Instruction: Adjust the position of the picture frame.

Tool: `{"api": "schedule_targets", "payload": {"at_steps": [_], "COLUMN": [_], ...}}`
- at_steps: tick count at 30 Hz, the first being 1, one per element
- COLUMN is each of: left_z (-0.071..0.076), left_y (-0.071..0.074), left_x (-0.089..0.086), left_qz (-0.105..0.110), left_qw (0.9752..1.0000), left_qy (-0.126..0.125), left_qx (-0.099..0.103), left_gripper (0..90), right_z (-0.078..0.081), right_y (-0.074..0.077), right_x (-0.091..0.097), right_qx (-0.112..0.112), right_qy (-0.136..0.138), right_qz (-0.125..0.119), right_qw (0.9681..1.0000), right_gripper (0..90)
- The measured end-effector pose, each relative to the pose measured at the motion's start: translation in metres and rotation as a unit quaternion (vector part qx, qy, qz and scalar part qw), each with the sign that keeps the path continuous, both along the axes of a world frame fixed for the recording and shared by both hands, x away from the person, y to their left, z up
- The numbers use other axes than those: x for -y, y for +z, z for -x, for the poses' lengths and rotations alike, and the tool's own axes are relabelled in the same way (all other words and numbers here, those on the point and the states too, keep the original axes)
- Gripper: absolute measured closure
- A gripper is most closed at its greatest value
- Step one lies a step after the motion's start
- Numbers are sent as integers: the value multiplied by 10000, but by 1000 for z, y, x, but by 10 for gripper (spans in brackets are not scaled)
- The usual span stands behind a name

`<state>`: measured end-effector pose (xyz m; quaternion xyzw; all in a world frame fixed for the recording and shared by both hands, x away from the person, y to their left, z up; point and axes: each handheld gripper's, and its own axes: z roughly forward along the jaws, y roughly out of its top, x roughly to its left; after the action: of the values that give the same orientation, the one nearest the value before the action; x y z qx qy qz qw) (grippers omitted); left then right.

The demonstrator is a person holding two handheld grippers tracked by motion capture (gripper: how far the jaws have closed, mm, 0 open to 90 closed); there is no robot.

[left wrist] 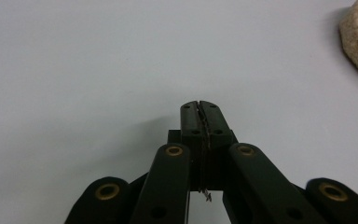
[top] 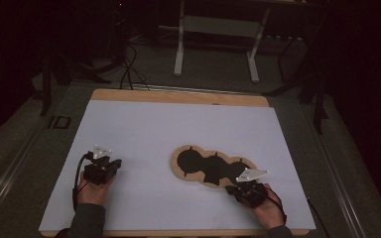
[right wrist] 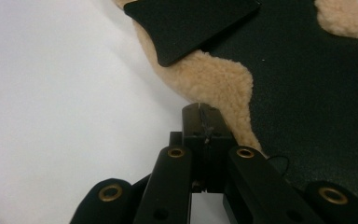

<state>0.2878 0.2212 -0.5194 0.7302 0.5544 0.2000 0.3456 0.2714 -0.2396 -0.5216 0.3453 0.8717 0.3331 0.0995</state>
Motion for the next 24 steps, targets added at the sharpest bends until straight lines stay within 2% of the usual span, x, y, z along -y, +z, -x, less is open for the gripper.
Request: {"api": "schedule_targets", "payload": {"at_steps": [6,12,16,20,24], "left_z": [0,0,0,0,0], "left_y": [0,0,0,0,0], "left_x": [0,0,0,0,2], "left_qz": [-2,-15,-7,-11,-3], "left_qw": [10000,10000,10000,10000,10000], "left_qy": [0,2,8,7,11], "left_qx": [-3,-8,-2,-10,-23], "left_gripper": [899,899,898,898,900], "right_z": [-2,-4,-4,-2,-5], "right_y": [0,0,0,8,17], "right_x": [3,4,5,11,27], "right_qx": [3,85,72,186,380], "right_qy": [-109,-219,-213,-250,-641], "right_qz": [-31,62,29,-184,-350], "right_qw": [9999,9997,9997,9993,9966], "right_gripper": [900,900,900,900,900]}}
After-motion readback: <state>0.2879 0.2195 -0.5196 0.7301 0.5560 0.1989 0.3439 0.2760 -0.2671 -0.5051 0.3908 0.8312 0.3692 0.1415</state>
